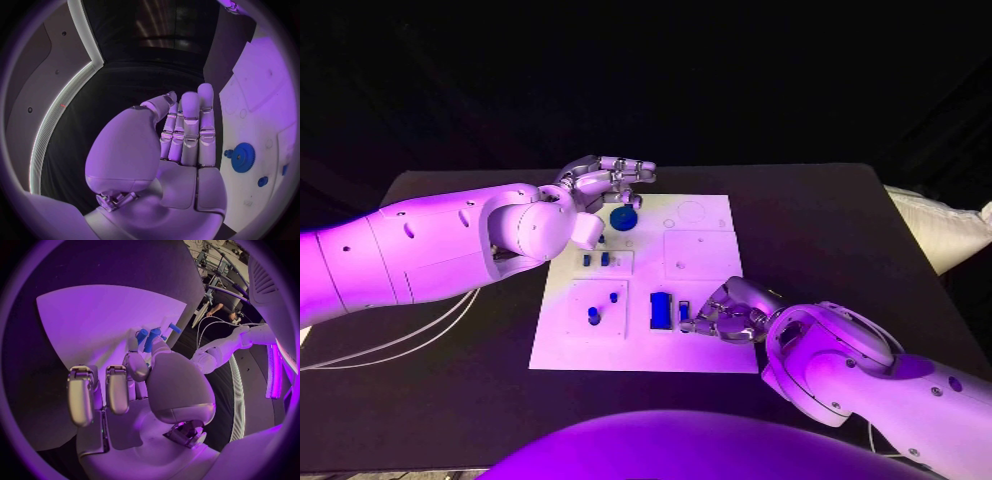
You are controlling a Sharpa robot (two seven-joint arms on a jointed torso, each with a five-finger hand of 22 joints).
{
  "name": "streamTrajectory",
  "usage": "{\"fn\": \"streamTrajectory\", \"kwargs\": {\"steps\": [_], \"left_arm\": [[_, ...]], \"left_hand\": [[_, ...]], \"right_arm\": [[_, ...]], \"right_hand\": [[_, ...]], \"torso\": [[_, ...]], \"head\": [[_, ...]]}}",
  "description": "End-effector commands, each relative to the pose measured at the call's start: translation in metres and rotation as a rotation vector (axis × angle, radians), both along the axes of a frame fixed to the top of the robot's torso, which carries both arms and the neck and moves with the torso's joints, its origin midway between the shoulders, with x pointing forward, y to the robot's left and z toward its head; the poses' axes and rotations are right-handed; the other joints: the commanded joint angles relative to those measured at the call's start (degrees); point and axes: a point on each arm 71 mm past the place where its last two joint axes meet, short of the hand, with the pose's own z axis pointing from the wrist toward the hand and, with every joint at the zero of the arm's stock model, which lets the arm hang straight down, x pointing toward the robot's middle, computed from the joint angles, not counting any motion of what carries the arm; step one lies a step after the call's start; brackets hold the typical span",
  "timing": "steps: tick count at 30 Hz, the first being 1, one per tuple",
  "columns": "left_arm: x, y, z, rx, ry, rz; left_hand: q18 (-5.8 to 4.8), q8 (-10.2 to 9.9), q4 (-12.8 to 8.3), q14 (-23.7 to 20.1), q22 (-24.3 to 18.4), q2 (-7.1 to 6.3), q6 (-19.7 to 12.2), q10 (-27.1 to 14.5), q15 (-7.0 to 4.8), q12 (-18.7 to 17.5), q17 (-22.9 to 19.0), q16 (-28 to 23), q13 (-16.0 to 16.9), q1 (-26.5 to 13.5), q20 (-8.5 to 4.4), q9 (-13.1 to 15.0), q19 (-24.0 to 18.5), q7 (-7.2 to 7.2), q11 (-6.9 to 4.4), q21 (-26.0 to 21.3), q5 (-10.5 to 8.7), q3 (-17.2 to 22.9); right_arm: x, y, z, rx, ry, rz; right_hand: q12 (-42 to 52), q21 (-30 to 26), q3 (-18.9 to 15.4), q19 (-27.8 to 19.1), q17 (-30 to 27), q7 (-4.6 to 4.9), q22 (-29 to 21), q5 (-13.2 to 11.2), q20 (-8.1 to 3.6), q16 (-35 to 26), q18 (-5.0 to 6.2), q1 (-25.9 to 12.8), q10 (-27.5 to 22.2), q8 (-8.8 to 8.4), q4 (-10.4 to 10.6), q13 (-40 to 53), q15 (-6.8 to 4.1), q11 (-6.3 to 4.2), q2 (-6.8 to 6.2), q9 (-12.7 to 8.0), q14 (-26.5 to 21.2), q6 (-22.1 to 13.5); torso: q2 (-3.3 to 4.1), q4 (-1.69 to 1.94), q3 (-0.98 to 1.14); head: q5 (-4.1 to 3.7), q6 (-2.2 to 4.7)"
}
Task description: Assemble the parts on the task board
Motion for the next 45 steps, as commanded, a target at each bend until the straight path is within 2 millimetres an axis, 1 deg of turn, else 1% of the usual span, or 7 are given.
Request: {"fn": "streamTrajectory", "kwargs": {"steps": [1,11,22,25,28,34,45], "left_arm": [[0.000,-0.003,0.001,-0.006,-0.006,-0.022],[-0.001,-0.003,0.000,-0.005,-0.004,-0.022],[-0.001,-0.002,0.000,-0.004,-0.003,-0.022],[-0.001,-0.002,0.000,-0.004,-0.002,-0.022],[-0.001,-0.002,0.000,-0.004,-0.001,-0.024],[-0.001,-0.003,0.000,-0.004,0.000,-0.025],[-0.001,-0.003,0.000,-0.004,0.001,-0.026]], "left_hand": [[0.62,0.31,-0.07,-0.38,-0.07,0.66,-0.52,-0.31,-0.10,0.32,-0.09,-0.25,0.07,-0.11,0.37,-0.02,-0.11,-0.07,-0.07,-0.36,-0.01,-0.30],[0.62,0.32,-0.08,-0.40,-0.08,0.67,-0.53,-0.32,-0.10,0.33,-0.10,-0.25,0.06,-0.10,0.37,-0.02,-0.11,-0.06,-0.07,-0.37,-0.01,-0.30],[0.62,0.32,-0.08,-0.40,-0.08,0.67,-0.53,-0.32,-0.10,0.33,-0.10,-0.25,0.06,-0.10,0.37,-0.02,-0.11,-0.06,-0.07,-0.37,-0.01,-0.30],[0.62,0.32,-0.08,-0.40,-0.08,0.67,-0.53,-0.32,-0.10,0.33,-0.10,-0.25,0.06,-0.10,0.37,-0.02,-0.11,-0.06,-0.07,-0.37,-0.01,-0.30],[0.62,0.32,-0.09,-0.41,-0.08,0.68,-0.53,-0.33,-0.10,0.34,-0.10,-0.25,0.06,-0.09,0.37,-0.02,-0.12,-0.06,-0.07,-0.38,0.00,-0.30],[0.63,0.35,-0.12,-0.44,-0.09,0.73,-0.56,-0.37,-0.10,0.40,-0.13,-0.25,0.06,-0.05,0.37,-0.02,-0.13,-0.06,-0.06,-0.41,0.00,-0.29],[0.63,0.35,-0.12,-0.44,-0.09,0.73,-0.56,-0.37,-0.10,0.40,-0.13,-0.25,0.06,-0.05,0.37,-0.02,-0.13,-0.06,-0.06,-0.41,0.00,-0.29]], "right_arm": [[-0.002,0.003,-0.001,-0.019,0.009,0.042],[0.000,0.001,-0.005,-0.038,0.013,0.046],[0.001,0.000,-0.006,-0.045,0.012,0.045],[0.002,0.000,-0.006,-0.045,0.009,0.040],[0.003,-0.001,-0.007,-0.046,0.009,0.034],[0.007,-0.002,-0.011,-0.048,0.014,0.020],[0.010,0.001,-0.014,-0.050,0.023,0.019]], "right_hand": [[-0.21,-0.23,-0.40,2.61,6.66,0.11,9.88,-0.30,-0.19,-0.19,-0.64,0.71,-0.26,-0.24,0.00,-0.07,0.02,0.18,-0.07,0.10,4.36,-0.16],[-0.26,-0.27,-0.77,2.58,6.59,0.13,9.86,-0.50,-0.15,-0.26,-0.63,2.08,-0.30,-0.26,-0.57,0.01,0.05,0.19,0.66,0.17,4.35,-0.19],[-0.22,-0.26,-1.12,2.60,6.65,0.16,9.90,-0.49,-0.14,-0.24,-0.64,3.77,-0.27,-0.27,-1.51,0.16,0.05,0.20,1.41,0.26,4.37,-0.18],[-0.14,-0.24,-1.24,2.62,6.72,0.18,9.93,-0.42,-0.13,-0.19,-0.65,3.71,-0.22,-0.27,-1.34,0.24,0.06,0.21,1.99,0.27,4.38,-0.14],[-0.07,-0.19,-1.80,2.67,6.76,0.17,10.01,-0.32,-0.11,-0.17,-0.67,2.75,-0.15,-0.31,-0.38,0.35,0.08,0.23,3.20,0.29,4.40,-0.12],[0.06,-0.17,-2.58,2.69,6.81,0.12,10.05,-0.04,-0.11,-0.14,-0.68,1.98,-0.05,-0.32,0.62,0.51,0.06,0.20,4.34,0.34,4.42,-0.08],[0.18,-0.13,-3.10,2.74,6.90,0.07,10.12,0.00,-0.12,-0.07,-0.69,2.25,0.01,-0.32,0.59,0.64,0.04,0.16,4.48,0.38,4.44,-0.09]], "torso": [[0.02,0.03,-0.04],[0.08,0.10,-0.08],[0.07,0.01,-0.05],[0.08,0.04,-0.05],[0.10,0.06,-0.05],[0.12,0.11,-0.06],[0.00,-0.03,-0.08]], "head": [[0.05,0.02],[-0.01,0.02],[0.11,0.01],[0.08,0.01],[0.09,0.01],[0.13,0.01],[0.22,0.01]]}}
